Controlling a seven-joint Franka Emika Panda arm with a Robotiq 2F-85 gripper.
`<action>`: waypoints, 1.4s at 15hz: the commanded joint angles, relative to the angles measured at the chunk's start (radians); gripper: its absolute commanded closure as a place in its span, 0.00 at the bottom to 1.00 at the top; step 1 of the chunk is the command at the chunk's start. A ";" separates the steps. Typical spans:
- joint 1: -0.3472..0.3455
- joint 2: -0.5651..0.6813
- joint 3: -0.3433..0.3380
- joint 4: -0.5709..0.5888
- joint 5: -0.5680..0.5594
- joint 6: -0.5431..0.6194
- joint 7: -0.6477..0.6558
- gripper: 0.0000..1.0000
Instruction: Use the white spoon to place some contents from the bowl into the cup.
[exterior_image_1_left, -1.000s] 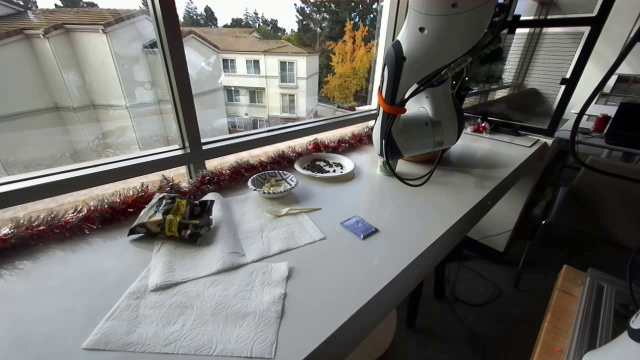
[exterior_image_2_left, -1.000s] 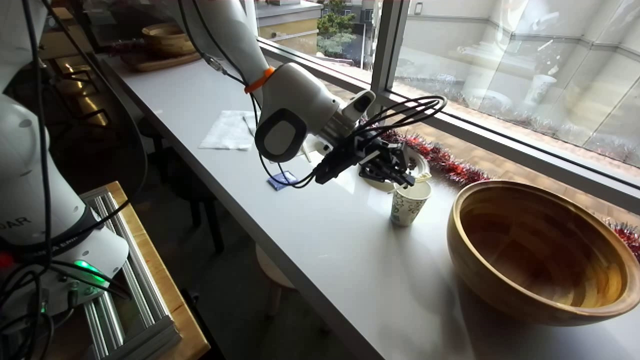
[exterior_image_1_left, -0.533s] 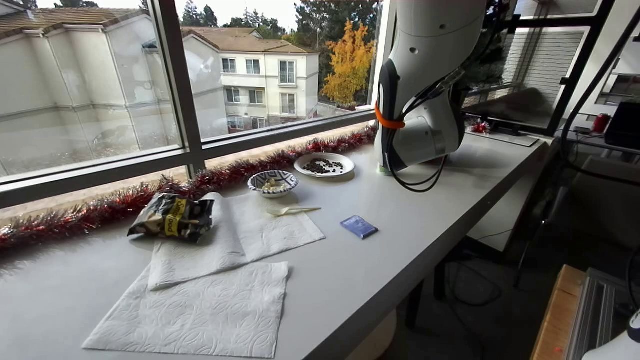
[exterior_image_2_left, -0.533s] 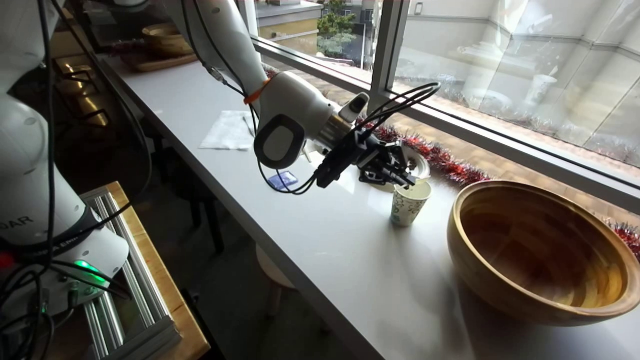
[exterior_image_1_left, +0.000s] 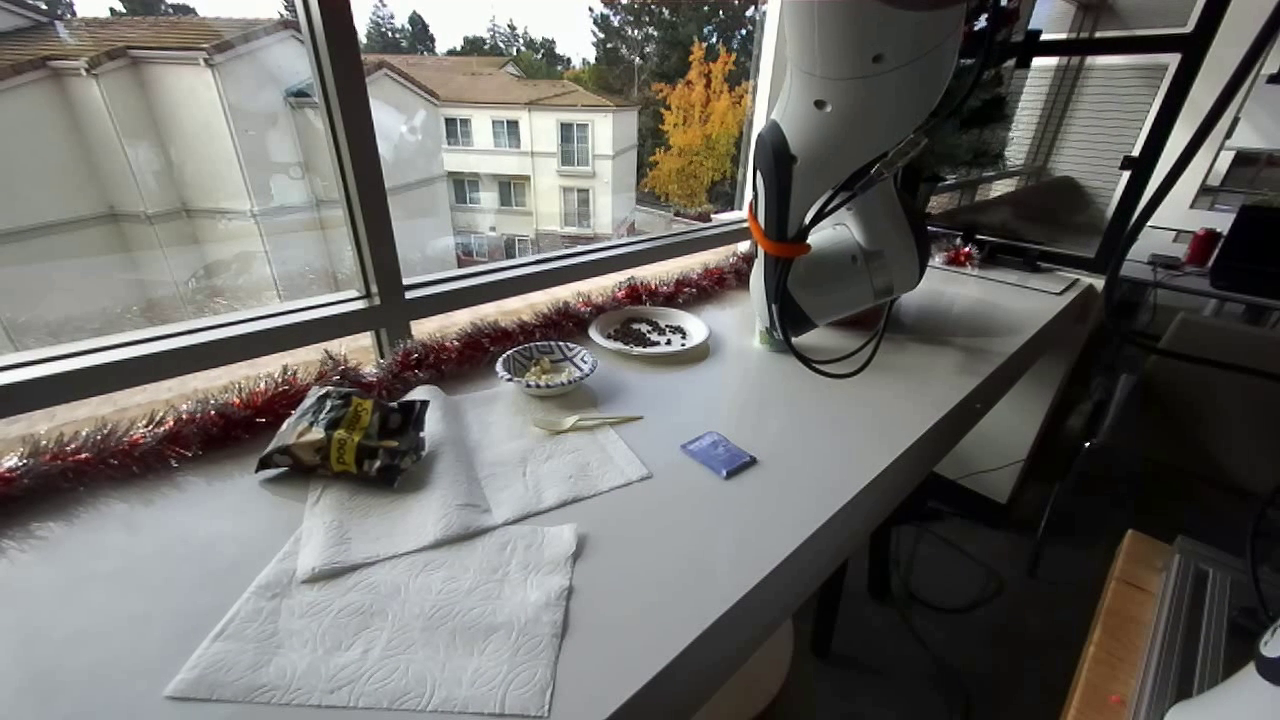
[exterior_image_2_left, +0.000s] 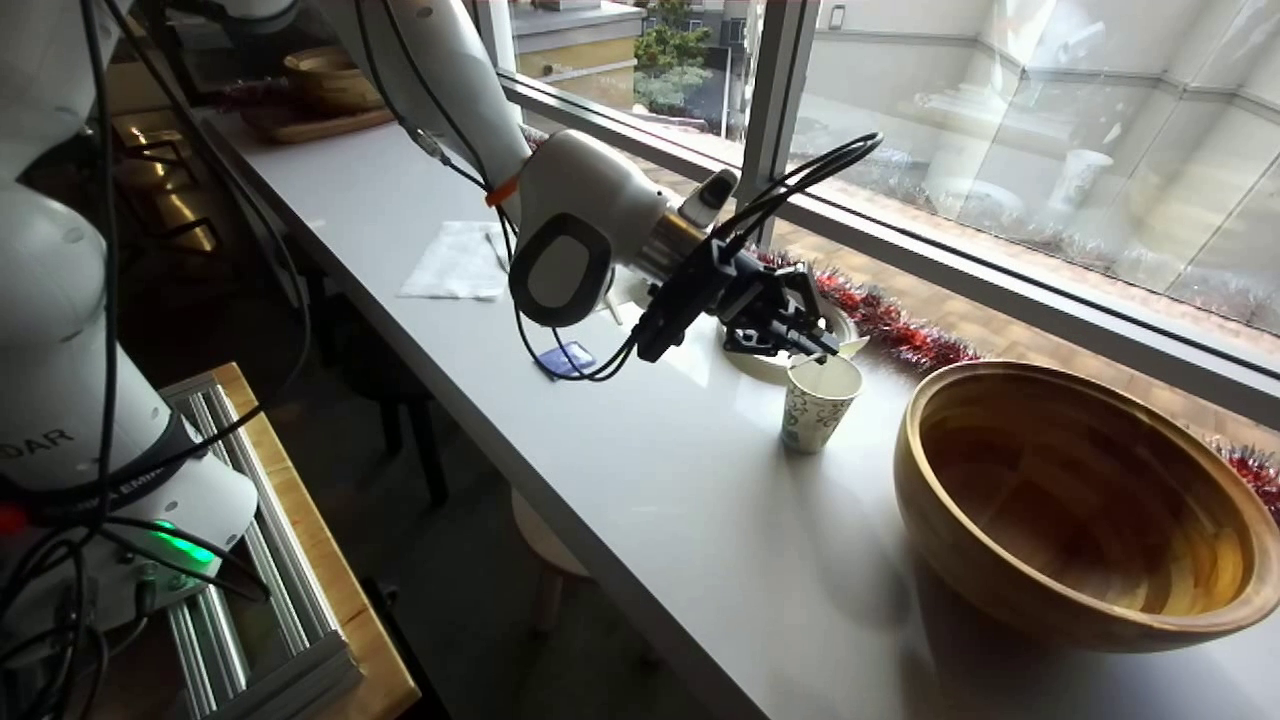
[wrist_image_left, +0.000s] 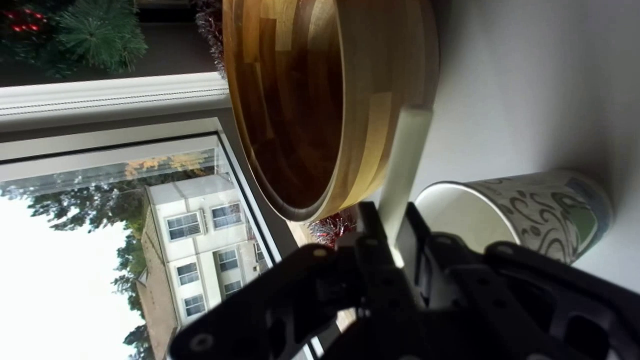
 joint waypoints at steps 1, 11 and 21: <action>0.055 -0.088 -0.029 -0.010 0.004 -0.122 -0.005 0.97; -0.068 -0.364 0.176 0.088 -0.513 -0.415 0.518 0.97; -0.582 -0.404 0.946 0.168 -0.461 -0.490 0.508 0.97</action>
